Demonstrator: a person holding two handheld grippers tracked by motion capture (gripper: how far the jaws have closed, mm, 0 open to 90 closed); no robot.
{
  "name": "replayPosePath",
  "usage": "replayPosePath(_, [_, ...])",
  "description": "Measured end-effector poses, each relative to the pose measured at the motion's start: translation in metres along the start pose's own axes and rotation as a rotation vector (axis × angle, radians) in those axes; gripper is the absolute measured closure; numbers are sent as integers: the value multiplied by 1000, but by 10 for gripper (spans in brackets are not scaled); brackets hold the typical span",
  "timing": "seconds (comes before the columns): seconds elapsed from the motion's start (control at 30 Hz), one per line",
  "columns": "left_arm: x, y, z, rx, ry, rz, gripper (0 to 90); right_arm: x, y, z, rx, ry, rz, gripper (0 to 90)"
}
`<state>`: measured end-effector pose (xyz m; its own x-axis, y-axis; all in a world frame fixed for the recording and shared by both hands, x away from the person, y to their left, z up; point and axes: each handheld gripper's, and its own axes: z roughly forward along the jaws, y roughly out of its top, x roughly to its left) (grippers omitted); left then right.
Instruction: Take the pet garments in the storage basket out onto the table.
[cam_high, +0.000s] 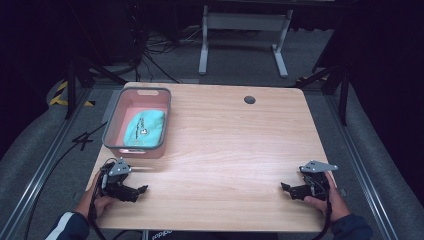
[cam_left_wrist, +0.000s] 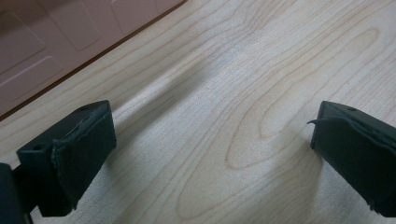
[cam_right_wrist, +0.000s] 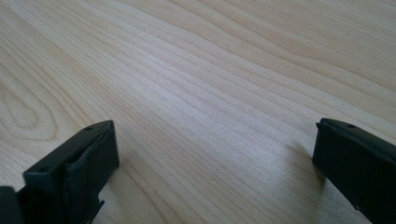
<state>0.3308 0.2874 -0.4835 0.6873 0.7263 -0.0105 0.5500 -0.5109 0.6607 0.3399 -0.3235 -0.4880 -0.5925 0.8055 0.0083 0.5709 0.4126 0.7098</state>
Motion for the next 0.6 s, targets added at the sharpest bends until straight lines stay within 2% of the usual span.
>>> replayPosePath(0.27, [0, -1, -1, -5, 10, 0, 2, 0, 0, 0, -1, 2, -3, 7])
replayPosePath(0.47, [0, -1, -1, -2, -1, -1, 2, 0, 0, 0, 0, 0, 0, 7])
replayPosePath(0.6, [-3, -1, -2, 14, 20, -21, 2, 0, 0, 0, -1, 1, -3, 7])
